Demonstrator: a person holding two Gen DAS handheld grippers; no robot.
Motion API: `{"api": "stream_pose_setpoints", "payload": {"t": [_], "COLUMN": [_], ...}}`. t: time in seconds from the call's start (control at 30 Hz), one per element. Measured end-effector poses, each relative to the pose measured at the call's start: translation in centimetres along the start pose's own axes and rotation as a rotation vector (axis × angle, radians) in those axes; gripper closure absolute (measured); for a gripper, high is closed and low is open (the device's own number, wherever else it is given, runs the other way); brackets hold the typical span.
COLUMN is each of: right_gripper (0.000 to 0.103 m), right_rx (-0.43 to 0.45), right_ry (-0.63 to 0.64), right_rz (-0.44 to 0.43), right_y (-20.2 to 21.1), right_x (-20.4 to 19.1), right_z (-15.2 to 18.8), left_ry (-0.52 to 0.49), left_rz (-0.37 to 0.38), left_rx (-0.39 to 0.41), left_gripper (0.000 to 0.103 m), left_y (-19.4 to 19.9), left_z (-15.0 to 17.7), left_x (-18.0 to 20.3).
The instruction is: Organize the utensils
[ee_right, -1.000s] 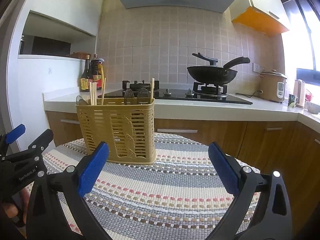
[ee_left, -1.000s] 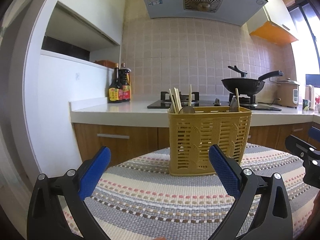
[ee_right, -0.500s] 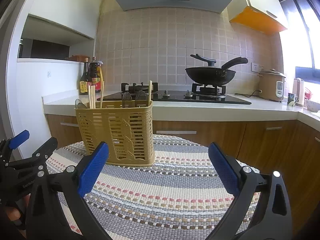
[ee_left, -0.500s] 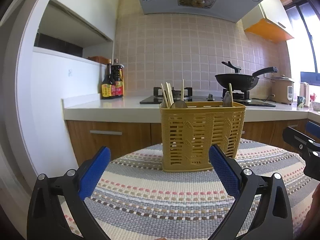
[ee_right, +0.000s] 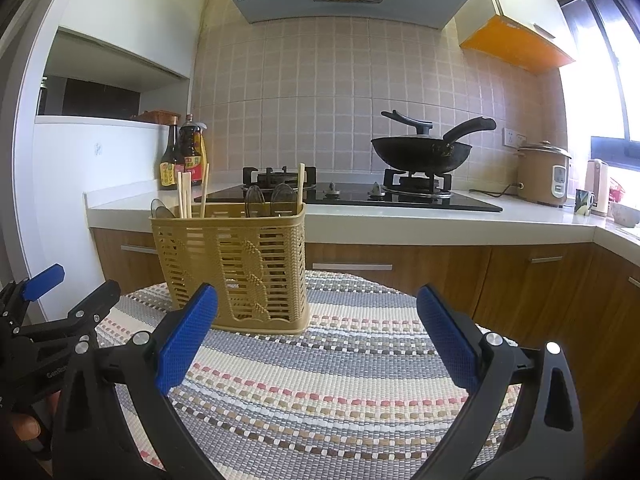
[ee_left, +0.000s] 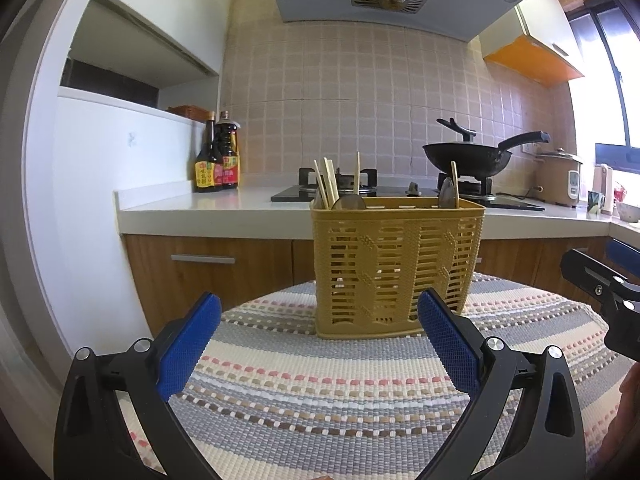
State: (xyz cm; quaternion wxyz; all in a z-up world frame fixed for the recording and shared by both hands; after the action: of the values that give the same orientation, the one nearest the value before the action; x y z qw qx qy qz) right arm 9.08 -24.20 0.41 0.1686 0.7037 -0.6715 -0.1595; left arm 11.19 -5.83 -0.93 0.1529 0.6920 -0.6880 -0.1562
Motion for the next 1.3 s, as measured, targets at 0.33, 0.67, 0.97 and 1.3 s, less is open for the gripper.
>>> {"api": "stream_pose_setpoints", "payload": {"t": [0.33, 0.67, 0.97, 1.3], "right_gripper": [0.008, 0.008, 0.008, 0.008], "right_rx": [-0.004, -0.008, -0.014, -0.021], "right_ry": [-0.006, 0.001, 0.001, -0.001], "right_rz": [0.004, 0.005, 0.005, 0.005], "right_y": [-0.11, -0.15, -0.19, -0.33], "right_x": [0.07, -0.26, -0.37, -0.33], "right_z": [0.03, 0.11, 0.11, 0.2], "left_ry": [-0.003, -0.003, -0.002, 0.004], "left_rz": [-0.005, -0.006, -0.007, -0.022], "left_rx": [-0.001, -0.002, -0.003, -0.019], "left_gripper": [0.008, 0.008, 0.008, 0.008], "left_y": [-0.06, -0.08, -0.08, -0.37], "left_z": [-0.06, -0.05, 0.01, 0.19], "left_x": [0.09, 0.11, 0.14, 0.06]}}
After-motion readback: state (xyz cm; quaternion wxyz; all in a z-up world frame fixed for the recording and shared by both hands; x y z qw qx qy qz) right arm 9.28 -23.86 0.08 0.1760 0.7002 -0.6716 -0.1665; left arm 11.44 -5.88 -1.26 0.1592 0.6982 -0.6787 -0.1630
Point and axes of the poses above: each gripper's, at about its wrist camera, not at the fingertips, and y roughly against the way its jaws point, x to its right, z to its underside, the point moved 9 cm from there along -y, roughly the way its jaws point, and after that the axes turned 12 degrees about -x, right-handed, at the moved point
